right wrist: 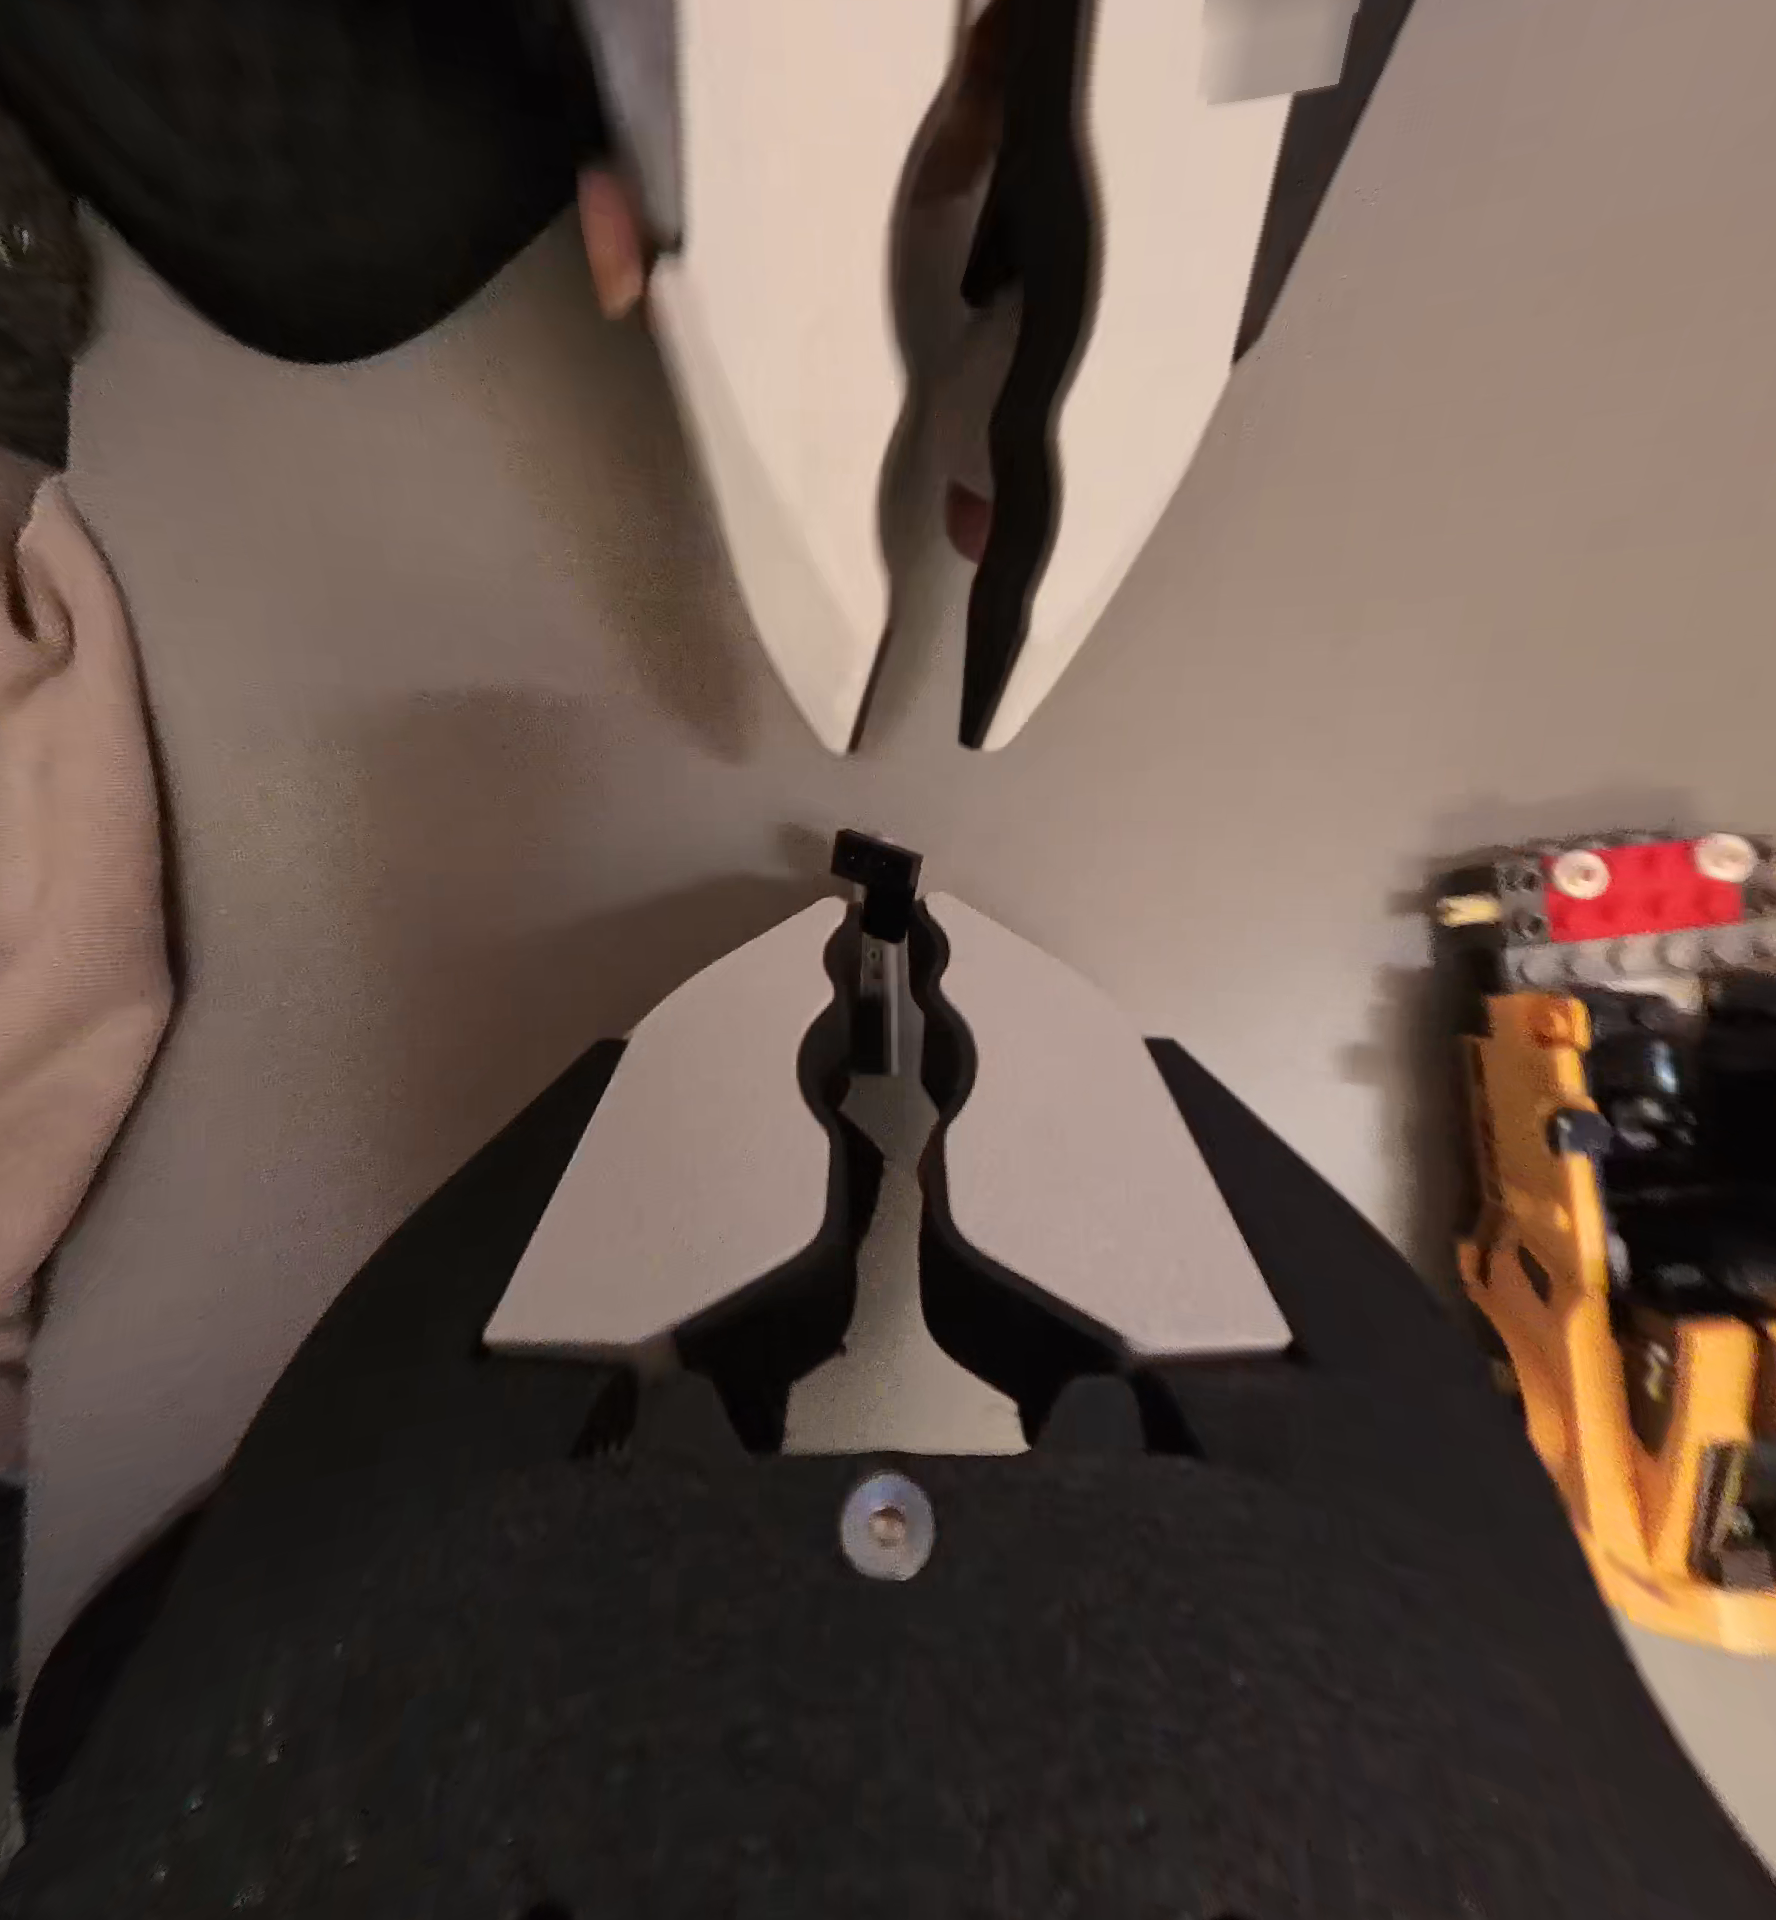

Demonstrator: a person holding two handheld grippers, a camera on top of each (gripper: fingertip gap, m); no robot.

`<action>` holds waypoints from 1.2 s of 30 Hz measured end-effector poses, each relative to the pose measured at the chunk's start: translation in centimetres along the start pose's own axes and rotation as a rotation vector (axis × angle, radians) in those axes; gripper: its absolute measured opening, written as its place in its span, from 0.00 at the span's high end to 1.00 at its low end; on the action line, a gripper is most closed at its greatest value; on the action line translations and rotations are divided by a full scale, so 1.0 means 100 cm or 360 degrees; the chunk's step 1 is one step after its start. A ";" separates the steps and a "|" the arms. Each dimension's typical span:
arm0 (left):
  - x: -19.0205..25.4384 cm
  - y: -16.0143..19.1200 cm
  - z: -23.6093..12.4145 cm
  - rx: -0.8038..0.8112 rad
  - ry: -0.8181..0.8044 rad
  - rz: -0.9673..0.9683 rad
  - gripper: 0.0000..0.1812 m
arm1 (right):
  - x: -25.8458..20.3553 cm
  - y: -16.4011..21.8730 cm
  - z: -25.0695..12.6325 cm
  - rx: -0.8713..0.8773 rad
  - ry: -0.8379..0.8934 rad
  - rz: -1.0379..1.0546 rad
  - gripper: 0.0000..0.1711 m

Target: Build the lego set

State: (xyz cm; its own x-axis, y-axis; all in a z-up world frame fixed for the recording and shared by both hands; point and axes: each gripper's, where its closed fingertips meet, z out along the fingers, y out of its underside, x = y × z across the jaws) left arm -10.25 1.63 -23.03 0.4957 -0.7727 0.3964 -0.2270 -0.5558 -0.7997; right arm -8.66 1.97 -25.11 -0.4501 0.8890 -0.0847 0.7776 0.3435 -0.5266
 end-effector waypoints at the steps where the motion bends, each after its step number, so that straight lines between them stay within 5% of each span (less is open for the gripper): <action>1: -0.003 0.010 0.004 -0.0103 -0.0080 0.0144 0.89 | -0.002 0.000 0.004 -0.0043 -0.0061 -0.0006 0.95; 7: -0.003 0.034 0.017 -0.0345 -0.0220 0.0531 0.85 | -0.005 0.003 0.016 -0.0208 -0.0079 -0.0125 0.95; 36: -0.008 0.031 0.027 -0.0344 -0.0358 0.0721 0.88 | -0.005 0.008 0.016 -0.0257 -0.0007 -0.0239 0.94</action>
State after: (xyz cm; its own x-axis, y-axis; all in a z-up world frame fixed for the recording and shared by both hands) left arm -9.13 1.35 -27.09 0.4699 -0.8780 -0.0910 -0.6144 -0.2513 -0.7479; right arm -8.52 1.26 -26.82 -0.5679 0.8229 -0.0195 0.7616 0.5163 -0.3915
